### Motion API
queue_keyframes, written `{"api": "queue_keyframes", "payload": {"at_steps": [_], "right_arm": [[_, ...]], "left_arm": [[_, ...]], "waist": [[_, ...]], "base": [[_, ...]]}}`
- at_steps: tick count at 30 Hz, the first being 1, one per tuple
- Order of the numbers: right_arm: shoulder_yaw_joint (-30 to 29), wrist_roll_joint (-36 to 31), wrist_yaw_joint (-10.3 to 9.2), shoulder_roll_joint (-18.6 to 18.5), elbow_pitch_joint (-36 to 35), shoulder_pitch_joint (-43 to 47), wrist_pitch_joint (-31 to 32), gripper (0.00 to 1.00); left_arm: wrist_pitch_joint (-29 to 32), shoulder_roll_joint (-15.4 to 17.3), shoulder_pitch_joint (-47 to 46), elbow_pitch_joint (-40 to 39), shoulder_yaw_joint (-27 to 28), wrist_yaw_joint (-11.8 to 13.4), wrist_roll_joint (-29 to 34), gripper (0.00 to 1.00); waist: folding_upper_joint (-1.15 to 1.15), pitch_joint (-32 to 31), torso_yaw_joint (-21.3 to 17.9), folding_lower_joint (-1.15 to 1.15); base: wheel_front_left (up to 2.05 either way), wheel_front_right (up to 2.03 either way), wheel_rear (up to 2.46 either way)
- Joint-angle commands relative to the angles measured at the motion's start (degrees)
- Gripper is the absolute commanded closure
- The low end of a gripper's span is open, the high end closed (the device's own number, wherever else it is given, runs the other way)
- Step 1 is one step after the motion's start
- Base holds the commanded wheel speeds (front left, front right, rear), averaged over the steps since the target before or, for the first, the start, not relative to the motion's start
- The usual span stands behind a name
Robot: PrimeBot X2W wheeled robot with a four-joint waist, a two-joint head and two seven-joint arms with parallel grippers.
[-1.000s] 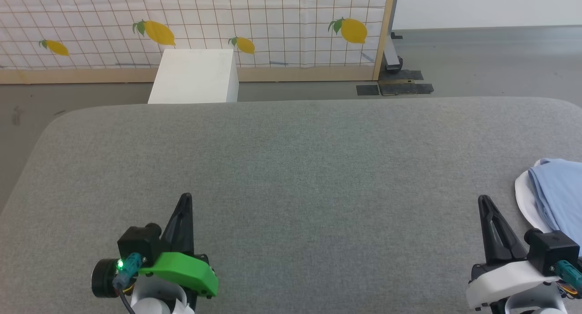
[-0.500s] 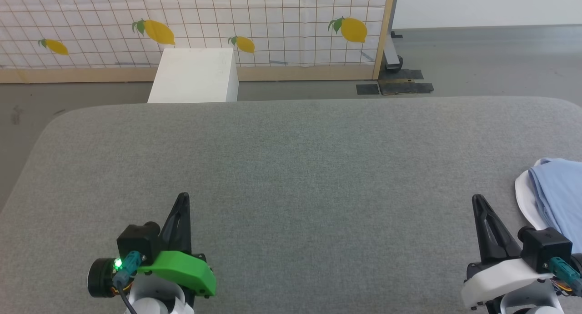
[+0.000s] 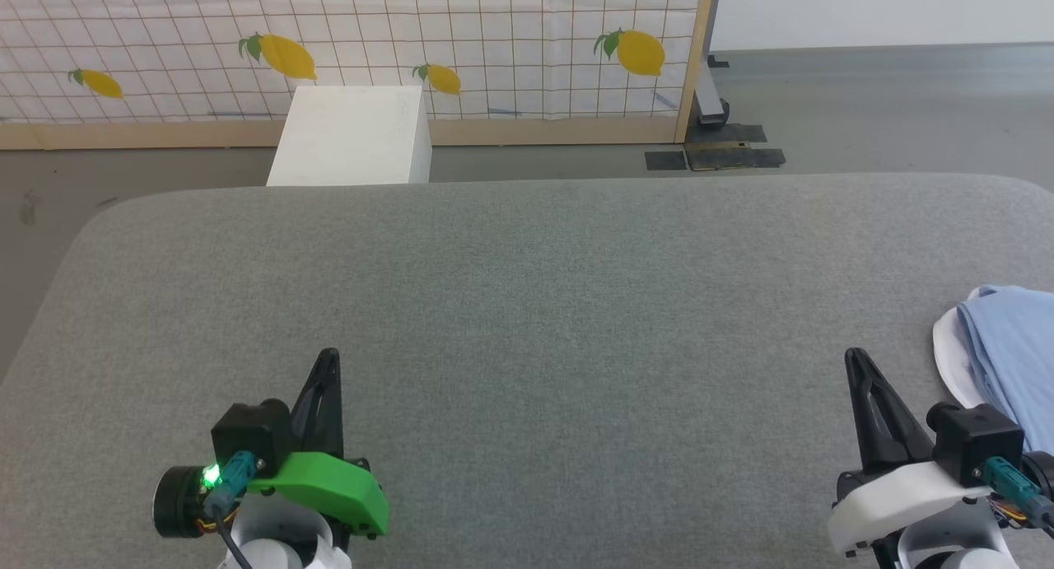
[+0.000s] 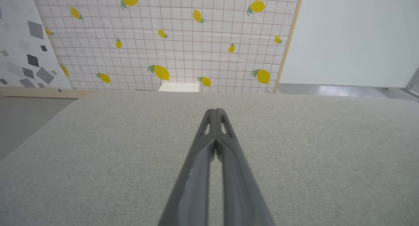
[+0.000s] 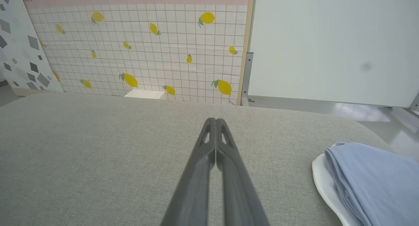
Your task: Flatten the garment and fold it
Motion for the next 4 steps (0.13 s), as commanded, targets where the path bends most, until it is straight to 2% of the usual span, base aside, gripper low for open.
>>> {"api": "queue_keyframes", "payload": {"at_steps": [1,4], "right_arm": [[0.3,-0.5,-0.06,0.2,-0.4,-0.8,0.3,1.00],[0.5,-0.6,-0.06,0.3,-0.4,-0.9,0.5,1.00]], "left_arm": [[0.4,-0.1,0.9,-0.5,0.3,0.4,1.1,1.00],[0.8,-0.2,1.0,-0.8,0.4,0.5,1.4,1.00]], "waist": [[0.00,0.0,0.0,0.00],[0.00,0.0,0.0,0.00]], "base": [[0.00,0.00,0.00],[0.00,0.00,0.00]]}}
